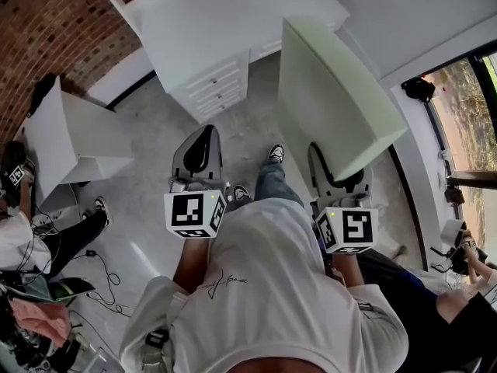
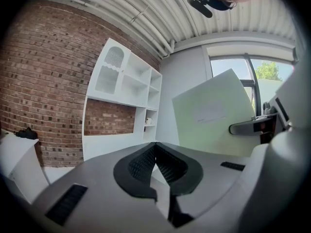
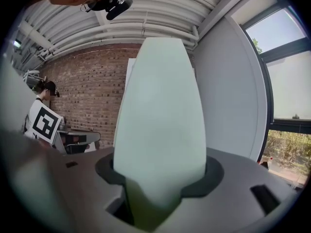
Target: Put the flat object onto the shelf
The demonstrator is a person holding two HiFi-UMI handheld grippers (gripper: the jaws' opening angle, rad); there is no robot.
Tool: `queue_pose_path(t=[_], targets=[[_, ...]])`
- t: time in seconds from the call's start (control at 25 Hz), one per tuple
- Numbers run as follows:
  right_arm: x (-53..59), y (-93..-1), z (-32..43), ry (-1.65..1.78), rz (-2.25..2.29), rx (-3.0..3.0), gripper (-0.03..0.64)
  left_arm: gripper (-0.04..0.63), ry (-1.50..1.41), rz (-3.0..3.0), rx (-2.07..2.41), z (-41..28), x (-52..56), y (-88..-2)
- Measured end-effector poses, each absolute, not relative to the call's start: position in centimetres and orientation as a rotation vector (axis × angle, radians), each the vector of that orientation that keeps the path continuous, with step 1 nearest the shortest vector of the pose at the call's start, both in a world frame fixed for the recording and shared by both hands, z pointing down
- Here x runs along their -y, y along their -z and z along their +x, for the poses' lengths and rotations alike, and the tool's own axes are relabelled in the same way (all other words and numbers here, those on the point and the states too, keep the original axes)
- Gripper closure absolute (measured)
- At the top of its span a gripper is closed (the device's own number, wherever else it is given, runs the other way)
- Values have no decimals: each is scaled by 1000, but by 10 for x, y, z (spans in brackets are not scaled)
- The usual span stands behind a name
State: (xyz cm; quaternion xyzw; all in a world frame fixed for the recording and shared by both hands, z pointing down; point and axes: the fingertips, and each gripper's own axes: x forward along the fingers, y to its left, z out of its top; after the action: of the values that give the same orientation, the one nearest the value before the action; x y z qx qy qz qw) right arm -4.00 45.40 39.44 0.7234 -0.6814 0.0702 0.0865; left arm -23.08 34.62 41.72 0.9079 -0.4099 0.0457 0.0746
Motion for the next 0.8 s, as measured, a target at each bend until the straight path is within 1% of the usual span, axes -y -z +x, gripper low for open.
queue_pose_path(t=[0.2, 0.8], targets=[[-428, -395, -22, -204, 2130, 2053, 336, 582, -159, 2712, 1257, -212, -320, -418], [-297, -390, 78, -161, 1973, 2155, 336, 583, -245, 2604, 1432, -125, -203, -415]])
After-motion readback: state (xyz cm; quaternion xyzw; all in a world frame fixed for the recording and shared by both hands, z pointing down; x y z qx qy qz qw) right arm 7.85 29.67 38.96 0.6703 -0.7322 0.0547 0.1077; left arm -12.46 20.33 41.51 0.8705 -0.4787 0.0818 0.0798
